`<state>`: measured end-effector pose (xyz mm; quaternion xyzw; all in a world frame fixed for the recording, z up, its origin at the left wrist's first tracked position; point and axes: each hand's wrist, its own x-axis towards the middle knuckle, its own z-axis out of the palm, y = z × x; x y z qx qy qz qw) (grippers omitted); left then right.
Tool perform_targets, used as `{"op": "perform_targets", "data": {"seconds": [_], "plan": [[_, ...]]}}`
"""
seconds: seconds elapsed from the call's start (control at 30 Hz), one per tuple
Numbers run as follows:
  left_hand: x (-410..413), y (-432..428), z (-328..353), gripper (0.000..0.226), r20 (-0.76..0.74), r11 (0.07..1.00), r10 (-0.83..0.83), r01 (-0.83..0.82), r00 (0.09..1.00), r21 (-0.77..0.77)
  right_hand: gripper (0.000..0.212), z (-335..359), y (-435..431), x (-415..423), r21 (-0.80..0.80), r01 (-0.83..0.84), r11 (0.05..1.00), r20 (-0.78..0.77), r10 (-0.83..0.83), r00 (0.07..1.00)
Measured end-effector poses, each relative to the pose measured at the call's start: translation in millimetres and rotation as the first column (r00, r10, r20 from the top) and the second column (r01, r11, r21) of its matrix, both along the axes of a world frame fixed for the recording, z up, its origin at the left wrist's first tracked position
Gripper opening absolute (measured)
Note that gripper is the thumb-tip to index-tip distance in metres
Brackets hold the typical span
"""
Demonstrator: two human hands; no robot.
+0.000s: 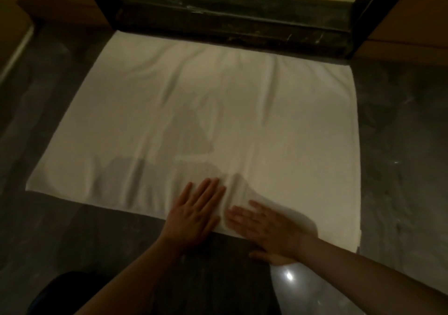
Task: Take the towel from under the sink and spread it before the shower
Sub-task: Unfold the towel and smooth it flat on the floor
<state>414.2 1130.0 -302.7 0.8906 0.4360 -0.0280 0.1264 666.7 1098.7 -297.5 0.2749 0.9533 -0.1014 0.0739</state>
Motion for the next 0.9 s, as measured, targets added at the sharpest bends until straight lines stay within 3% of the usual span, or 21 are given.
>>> {"op": "perform_targets", "data": {"seconds": [0.1,0.17,0.27,0.37,0.53,0.63,0.77,0.83,0.9], "plan": [[2,1,8,0.057,0.027,1.0,-0.023,0.023,0.999,0.007,0.059,0,-4,6,-0.004,-0.312,0.95,-0.042,0.312,0.949],[8,13,15,0.056,0.044,0.999,-0.039,0.037,0.998,0.036,0.052,4,-2,12,-0.041,-0.354,0.934,-0.173,0.343,0.923],[27,38,23,0.056,0.02,0.997,-0.044,0.043,0.999,0.058,0.048,17,20,23,0.0,0.041,0.999,-0.32,-0.039,0.947],[52,40,16,0.058,-0.016,0.995,-0.095,0.095,0.995,0.028,0.052,35,58,42,0.019,0.381,0.924,-0.286,-0.36,0.888],[62,13,4,0.063,-0.011,0.96,-0.278,0.278,0.961,0.013,0.052,39,104,77,0.052,0.529,0.847,-0.175,-0.514,0.84],[59,0,1,0.062,0.002,0.861,-0.508,0.507,0.862,0.031,0.052,26,117,91,0.066,0.598,0.798,-0.123,-0.589,0.799],[72,14,3,0.058,-0.038,0.711,-0.698,0.698,0.715,0.086,0.052,15,132,98,0.004,0.738,0.675,-0.172,-0.727,0.665],[88,35,7,0.052,0.029,0.756,-0.649,0.639,0.76,0.144,0.053,10,143,100,-0.021,0.801,0.598,-0.189,-0.79,0.584],[111,66,12,0.05,0.116,0.888,-0.449,0.429,0.886,0.165,0.054,7,156,102,-0.006,0.848,0.53,-0.176,-0.835,0.521]]}}
